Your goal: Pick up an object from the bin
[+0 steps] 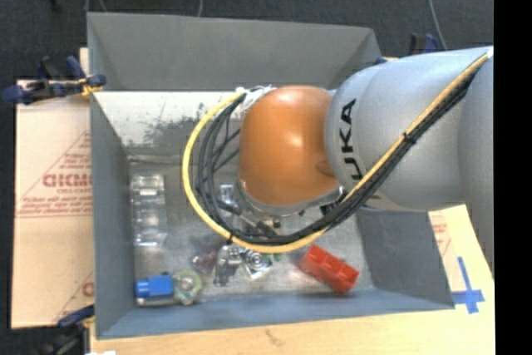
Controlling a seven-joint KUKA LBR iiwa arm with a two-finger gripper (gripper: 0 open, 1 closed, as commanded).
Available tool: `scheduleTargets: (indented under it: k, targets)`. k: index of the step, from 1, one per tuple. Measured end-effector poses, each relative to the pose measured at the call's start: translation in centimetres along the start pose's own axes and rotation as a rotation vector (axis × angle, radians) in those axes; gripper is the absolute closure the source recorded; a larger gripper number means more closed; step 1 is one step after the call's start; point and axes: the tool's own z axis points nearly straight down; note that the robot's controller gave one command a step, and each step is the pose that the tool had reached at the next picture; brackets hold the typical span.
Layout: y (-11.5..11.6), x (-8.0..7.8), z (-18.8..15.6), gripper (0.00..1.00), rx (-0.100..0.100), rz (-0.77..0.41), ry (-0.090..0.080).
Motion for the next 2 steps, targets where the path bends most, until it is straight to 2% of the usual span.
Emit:
scheduleTargets:
  k: [1, 2]
  targets:
    - [-4.18, -3.54, 11.50, 0.00, 0.000, -0.290, -0.013]
    - [-4.71, -2.57, 11.51, 0.00, 0.001, -0.414, -0.026]
